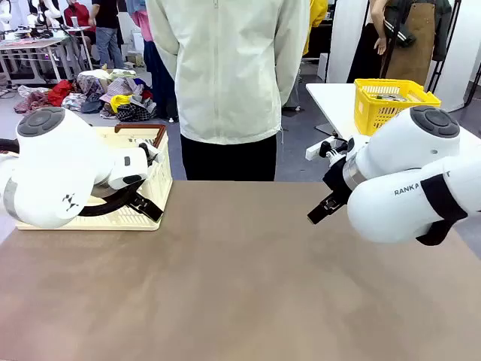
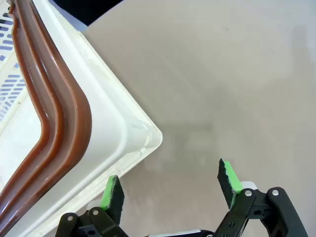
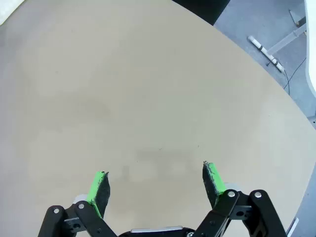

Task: Place the drinks into the Shopping basket.
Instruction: Pick up one drink and place it into the Shopping basket.

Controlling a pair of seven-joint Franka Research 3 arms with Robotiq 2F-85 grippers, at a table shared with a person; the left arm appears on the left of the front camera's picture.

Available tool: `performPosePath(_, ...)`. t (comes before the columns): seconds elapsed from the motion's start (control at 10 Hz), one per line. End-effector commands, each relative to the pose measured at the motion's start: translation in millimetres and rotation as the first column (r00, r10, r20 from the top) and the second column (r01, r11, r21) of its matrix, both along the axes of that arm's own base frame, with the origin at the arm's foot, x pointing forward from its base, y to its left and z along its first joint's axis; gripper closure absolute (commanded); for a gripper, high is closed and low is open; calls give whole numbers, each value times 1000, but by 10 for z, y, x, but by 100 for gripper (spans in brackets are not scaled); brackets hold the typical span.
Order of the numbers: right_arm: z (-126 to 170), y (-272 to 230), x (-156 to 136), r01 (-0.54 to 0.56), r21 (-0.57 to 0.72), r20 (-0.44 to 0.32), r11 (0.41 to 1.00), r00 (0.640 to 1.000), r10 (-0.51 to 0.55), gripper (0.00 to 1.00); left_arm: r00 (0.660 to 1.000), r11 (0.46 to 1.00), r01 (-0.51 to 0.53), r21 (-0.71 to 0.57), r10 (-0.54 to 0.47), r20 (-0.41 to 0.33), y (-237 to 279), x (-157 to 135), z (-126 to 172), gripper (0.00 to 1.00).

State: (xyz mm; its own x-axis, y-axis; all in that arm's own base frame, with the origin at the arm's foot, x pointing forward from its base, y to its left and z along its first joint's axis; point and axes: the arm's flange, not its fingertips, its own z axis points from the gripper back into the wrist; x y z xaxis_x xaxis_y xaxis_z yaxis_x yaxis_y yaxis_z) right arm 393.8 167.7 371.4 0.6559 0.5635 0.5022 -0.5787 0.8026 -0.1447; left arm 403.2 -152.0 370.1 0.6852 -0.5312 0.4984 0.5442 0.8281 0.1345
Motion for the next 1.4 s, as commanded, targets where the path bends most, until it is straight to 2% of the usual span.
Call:
performPosePath(0.0, 1, 0, 0, 0, 0, 1, 1000, 1000, 0, 0, 1000, 1000, 0, -1, 0, 1, 0, 0, 3, 0)
performPosePath(1.3, 1, 0, 0, 0, 0, 1, 1000, 1000, 0, 0, 1000, 1000, 0, -1, 0, 1, 0, 0, 3, 0)
